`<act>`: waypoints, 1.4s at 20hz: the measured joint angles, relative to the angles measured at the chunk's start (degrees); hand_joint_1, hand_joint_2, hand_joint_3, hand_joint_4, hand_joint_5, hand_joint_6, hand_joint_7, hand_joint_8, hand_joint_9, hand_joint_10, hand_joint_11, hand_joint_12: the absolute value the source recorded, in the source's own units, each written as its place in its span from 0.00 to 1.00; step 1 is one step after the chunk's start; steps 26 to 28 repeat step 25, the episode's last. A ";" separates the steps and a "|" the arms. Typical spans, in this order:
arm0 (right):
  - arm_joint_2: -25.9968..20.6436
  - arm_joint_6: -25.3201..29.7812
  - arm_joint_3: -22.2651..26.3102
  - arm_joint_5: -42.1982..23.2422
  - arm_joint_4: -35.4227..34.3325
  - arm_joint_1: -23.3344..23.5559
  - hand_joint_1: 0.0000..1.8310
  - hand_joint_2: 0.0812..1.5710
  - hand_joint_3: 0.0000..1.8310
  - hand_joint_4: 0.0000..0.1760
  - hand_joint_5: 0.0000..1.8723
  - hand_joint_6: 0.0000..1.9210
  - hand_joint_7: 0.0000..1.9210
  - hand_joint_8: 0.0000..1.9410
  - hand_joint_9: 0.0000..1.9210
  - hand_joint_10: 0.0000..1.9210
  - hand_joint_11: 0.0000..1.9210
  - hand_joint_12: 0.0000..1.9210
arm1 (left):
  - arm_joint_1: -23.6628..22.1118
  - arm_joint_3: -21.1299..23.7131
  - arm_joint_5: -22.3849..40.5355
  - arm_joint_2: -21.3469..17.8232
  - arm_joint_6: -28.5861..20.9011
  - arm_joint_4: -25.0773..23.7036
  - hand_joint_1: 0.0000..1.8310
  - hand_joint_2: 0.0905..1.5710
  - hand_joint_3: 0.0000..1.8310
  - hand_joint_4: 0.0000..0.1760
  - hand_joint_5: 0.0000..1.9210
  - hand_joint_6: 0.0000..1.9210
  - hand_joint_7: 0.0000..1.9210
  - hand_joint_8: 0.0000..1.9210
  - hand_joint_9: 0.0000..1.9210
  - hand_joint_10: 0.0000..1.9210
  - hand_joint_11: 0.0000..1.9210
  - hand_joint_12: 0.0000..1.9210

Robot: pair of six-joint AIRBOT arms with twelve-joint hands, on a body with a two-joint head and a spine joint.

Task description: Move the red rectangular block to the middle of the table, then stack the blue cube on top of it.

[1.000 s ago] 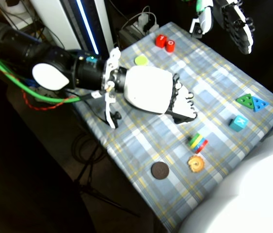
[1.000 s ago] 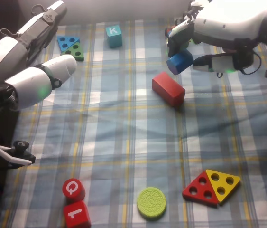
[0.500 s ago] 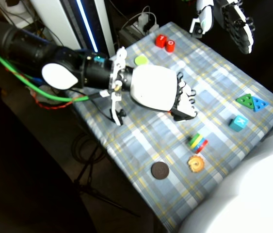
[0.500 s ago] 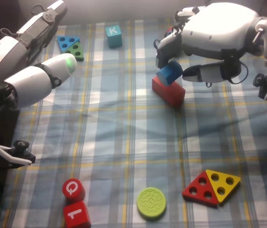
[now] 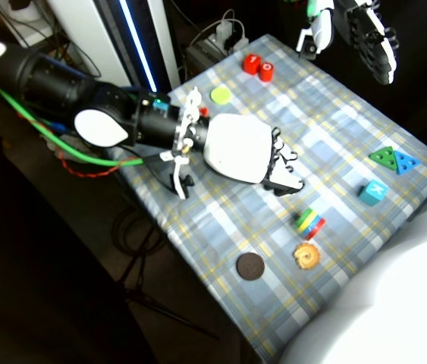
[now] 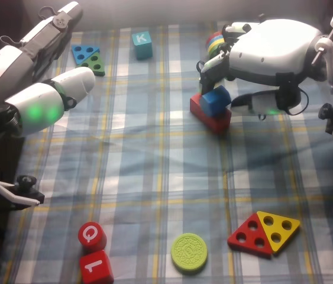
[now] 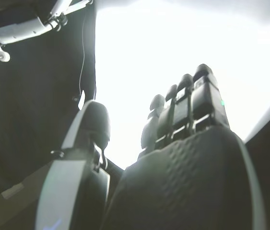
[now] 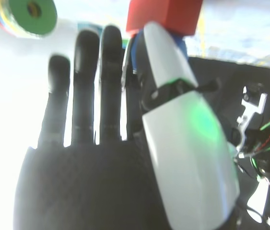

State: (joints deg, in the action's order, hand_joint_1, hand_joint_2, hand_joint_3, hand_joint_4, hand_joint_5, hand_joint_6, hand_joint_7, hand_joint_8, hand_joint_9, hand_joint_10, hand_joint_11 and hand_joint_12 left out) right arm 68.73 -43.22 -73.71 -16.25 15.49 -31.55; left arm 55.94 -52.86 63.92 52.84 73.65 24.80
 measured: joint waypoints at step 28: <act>-25.94 -1.73 19.76 -36.00 -17.53 -15.08 0.28 0.72 0.00 0.63 0.00 0.00 0.00 0.00 0.00 0.00 0.00 0.00 | 4.07 1.62 9.40 -2.05 -6.64 -0.57 0.26 0.88 0.00 0.51 0.00 0.00 0.00 0.00 0.00 0.00 0.00 0.00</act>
